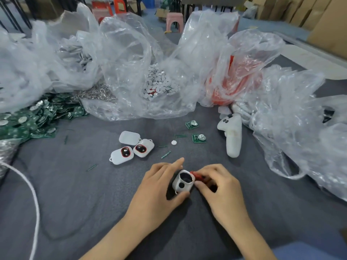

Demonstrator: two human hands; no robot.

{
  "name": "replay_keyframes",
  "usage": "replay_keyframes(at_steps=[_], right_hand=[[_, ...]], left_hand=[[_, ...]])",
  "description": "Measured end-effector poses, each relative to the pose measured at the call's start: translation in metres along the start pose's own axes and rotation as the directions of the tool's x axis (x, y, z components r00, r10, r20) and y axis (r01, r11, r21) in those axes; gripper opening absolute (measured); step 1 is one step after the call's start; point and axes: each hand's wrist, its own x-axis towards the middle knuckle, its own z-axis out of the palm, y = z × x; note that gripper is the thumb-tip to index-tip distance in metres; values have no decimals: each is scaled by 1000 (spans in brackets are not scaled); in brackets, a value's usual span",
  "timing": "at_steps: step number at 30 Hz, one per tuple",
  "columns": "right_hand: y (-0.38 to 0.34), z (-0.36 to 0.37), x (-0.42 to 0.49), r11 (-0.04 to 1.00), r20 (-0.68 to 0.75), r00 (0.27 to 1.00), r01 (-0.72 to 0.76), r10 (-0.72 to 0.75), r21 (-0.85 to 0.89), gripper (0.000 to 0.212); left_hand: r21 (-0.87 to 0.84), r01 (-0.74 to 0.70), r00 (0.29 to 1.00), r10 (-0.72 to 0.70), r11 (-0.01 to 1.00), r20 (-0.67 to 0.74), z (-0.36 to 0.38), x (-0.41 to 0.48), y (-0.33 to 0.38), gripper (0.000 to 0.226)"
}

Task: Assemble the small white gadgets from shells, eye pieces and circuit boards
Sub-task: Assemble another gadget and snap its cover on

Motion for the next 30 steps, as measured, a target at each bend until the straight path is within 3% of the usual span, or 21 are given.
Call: replay_keyframes(at_steps=[5,10,16,19,21,24,30], right_hand=[[-1,-1,1,995,10,1000,-12,11,100,15],[0,-5,-3,989,82,994,55,-67,139,14],[-2,4,-9,993,-55,993,111,-109,36,17],[-4,1,-5,986,-109,994,41,-24,159,31],[-8,0,1,977,-74,997,40,-25,208,37],[-17,6,9,987,13,995,93,-96,130,29],[-17,9,19,997,127,992,5,-15,76,25]], left_hand=[[-54,55,998,-53,997,24,-2,0,1,80],[-58,77,997,-77,995,2,-2,0,0,68],[-47,86,996,-86,995,1,-3,1,0,69],[-47,96,995,-95,994,15,-3,1,1,72],[-48,99,995,-98,994,24,-4,2,1,72],[-79,106,993,-102,991,50,-5,2,0,75],[-106,122,992,-118,987,44,-4,1,-2,77]])
